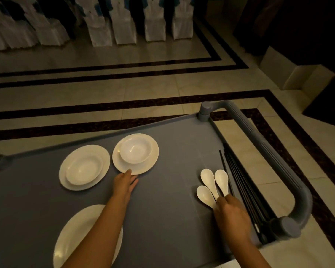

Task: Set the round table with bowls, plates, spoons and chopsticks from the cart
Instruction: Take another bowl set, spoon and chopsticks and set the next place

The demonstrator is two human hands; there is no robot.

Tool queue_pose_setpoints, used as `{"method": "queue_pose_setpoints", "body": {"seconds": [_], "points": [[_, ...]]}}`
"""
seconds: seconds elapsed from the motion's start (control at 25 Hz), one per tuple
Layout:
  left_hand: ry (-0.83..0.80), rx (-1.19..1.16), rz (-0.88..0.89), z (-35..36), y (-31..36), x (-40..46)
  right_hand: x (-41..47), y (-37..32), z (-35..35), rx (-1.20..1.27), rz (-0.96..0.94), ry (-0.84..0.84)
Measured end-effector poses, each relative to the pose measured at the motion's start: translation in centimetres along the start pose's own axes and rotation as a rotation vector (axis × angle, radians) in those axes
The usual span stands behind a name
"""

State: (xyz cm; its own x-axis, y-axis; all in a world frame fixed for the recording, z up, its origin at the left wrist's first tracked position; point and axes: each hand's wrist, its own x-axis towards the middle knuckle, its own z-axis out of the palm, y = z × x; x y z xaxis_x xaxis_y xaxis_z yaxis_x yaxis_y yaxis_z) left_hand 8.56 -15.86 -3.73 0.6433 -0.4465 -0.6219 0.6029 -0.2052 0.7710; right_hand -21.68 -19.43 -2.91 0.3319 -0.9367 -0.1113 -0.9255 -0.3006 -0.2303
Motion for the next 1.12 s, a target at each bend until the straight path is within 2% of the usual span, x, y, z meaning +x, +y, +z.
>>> {"method": "queue_pose_setpoints", "body": {"seconds": [0.16,0.32,0.48,0.6,0.68,0.76,0.88,1.12], "points": [[0.064,0.000,-0.026,0.1,0.1,2.0,-0.8,-1.0,0.3,-0.078,0.081,0.007],[0.022,-0.046,-0.058,-0.4,0.1,2.4,-1.6,-1.4,0.4,-0.073,0.144,-0.037],[-0.066,-0.185,-0.074,-1.1,-0.1,2.6,-1.9,-1.5,0.0,0.192,0.219,-0.037],[-0.097,-0.141,-0.056,-1.8,-0.8,2.4,-1.8,-0.9,-0.6,0.406,0.287,-0.037],[-0.123,-0.164,-0.070,-2.0,-1.6,1.9,-1.2,0.2,-1.2,0.464,0.345,0.033],[-0.151,-0.160,-0.075,-2.1,-1.9,1.0,0.1,1.7,-1.5,0.395,0.387,0.115],[-0.196,-0.108,-0.034,-1.9,-1.8,-0.7,2.0,3.1,-1.6,0.214,0.421,0.093],[-0.244,-0.030,0.030,-1.2,-0.9,-3.1,3.4,3.2,-0.6,0.060,0.396,0.079]]}}
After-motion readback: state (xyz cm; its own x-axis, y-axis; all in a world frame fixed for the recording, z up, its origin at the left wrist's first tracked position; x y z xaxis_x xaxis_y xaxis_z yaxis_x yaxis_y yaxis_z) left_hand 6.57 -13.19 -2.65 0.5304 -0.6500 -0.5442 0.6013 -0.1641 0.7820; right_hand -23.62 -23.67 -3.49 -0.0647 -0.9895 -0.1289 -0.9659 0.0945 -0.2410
